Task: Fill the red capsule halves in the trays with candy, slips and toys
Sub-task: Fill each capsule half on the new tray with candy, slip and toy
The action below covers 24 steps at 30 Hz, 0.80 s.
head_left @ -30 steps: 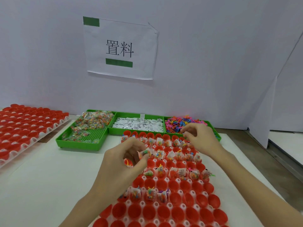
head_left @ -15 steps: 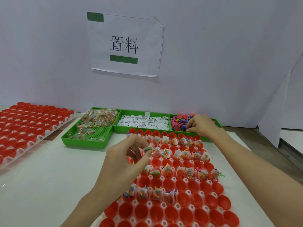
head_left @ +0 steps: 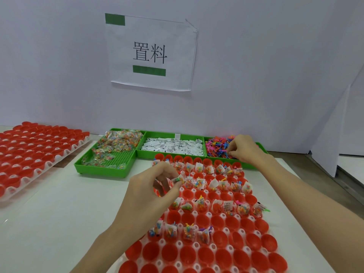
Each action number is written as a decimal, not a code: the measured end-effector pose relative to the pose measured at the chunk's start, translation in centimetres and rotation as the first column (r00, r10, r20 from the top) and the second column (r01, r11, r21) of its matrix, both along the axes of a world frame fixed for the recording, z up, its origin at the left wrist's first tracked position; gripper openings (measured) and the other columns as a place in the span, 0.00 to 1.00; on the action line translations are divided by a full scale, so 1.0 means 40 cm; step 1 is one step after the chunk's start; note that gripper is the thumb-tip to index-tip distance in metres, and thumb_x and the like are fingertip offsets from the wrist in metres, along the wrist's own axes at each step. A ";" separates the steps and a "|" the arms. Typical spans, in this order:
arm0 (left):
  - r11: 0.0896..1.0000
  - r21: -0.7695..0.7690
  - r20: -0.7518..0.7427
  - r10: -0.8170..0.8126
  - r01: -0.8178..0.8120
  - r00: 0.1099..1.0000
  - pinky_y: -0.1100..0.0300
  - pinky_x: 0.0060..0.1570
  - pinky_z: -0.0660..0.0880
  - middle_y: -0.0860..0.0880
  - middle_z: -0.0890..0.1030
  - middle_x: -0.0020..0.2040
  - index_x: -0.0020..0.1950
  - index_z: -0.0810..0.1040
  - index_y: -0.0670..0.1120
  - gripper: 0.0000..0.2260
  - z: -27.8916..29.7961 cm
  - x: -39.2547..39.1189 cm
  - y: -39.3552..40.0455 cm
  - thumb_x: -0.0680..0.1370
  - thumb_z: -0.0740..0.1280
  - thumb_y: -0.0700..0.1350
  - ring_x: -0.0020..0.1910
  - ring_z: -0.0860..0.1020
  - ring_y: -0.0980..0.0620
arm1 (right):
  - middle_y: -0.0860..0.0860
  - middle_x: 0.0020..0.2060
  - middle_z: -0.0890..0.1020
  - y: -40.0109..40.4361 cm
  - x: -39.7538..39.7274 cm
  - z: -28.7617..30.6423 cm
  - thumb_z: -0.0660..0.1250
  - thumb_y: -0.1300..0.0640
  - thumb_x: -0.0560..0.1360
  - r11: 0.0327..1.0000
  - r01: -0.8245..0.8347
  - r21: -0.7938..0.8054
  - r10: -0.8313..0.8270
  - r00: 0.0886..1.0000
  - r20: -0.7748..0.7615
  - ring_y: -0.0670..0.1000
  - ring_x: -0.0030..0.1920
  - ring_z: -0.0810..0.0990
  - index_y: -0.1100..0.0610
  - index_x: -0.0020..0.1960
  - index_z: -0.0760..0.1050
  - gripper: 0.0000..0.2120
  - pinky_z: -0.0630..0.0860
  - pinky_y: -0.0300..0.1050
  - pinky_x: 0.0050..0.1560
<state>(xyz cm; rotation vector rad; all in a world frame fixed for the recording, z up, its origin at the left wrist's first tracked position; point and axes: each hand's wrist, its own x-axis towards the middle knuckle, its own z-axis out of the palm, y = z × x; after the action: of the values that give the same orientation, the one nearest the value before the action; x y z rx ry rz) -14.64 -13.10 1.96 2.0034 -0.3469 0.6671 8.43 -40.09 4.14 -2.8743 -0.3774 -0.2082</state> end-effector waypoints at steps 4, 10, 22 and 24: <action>1.000 0.020 -0.005 0.013 -0.013 1.000 0.57 0.38 0.78 0.52 0.81 0.39 0.46 0.81 0.52 0.07 -0.002 -0.002 0.000 0.75 0.76 0.41 0.38 0.80 0.48 | 0.55 0.51 0.87 -0.024 -0.015 -0.016 0.71 0.65 0.77 0.994 0.036 0.101 -0.045 0.995 0.086 0.51 0.47 0.83 0.59 0.52 0.86 0.07 0.77 0.43 0.51; 0.999 0.033 -0.017 0.019 -0.018 1.000 0.59 0.37 0.78 0.53 0.81 0.38 0.45 0.81 0.53 0.08 0.000 -0.007 -0.013 0.75 0.76 0.41 0.37 0.80 0.49 | 0.53 0.57 0.86 -0.038 -0.014 -0.033 0.68 0.65 0.79 0.996 -0.063 -0.069 0.066 0.997 0.044 0.50 0.51 0.84 0.55 0.60 0.84 0.13 0.79 0.44 0.56; 0.998 0.054 -0.014 0.025 -0.024 1.000 0.57 0.37 0.78 0.53 0.81 0.38 0.45 0.81 0.53 0.08 0.000 -0.004 -0.005 0.75 0.76 0.41 0.37 0.80 0.48 | 0.49 0.47 0.83 -0.031 -0.006 -0.032 0.73 0.59 0.77 0.986 -0.123 -0.117 0.133 0.987 0.087 0.49 0.49 0.82 0.54 0.49 0.81 0.02 0.77 0.40 0.47; 0.999 0.049 -0.013 0.024 -0.023 1.000 0.57 0.37 0.78 0.53 0.81 0.38 0.46 0.81 0.53 0.08 -0.002 -0.003 -0.002 0.75 0.76 0.41 0.38 0.80 0.48 | 0.50 0.45 0.82 -0.035 -0.015 -0.032 0.73 0.60 0.77 0.993 -0.101 0.056 0.093 0.987 0.130 0.48 0.46 0.80 0.56 0.47 0.80 0.02 0.72 0.35 0.41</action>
<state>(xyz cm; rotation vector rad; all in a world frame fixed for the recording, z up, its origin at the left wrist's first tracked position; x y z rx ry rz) -14.77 -13.20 1.87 2.0607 -0.3351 0.6656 7.84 -41.51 2.86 -2.7812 -0.5235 -0.3808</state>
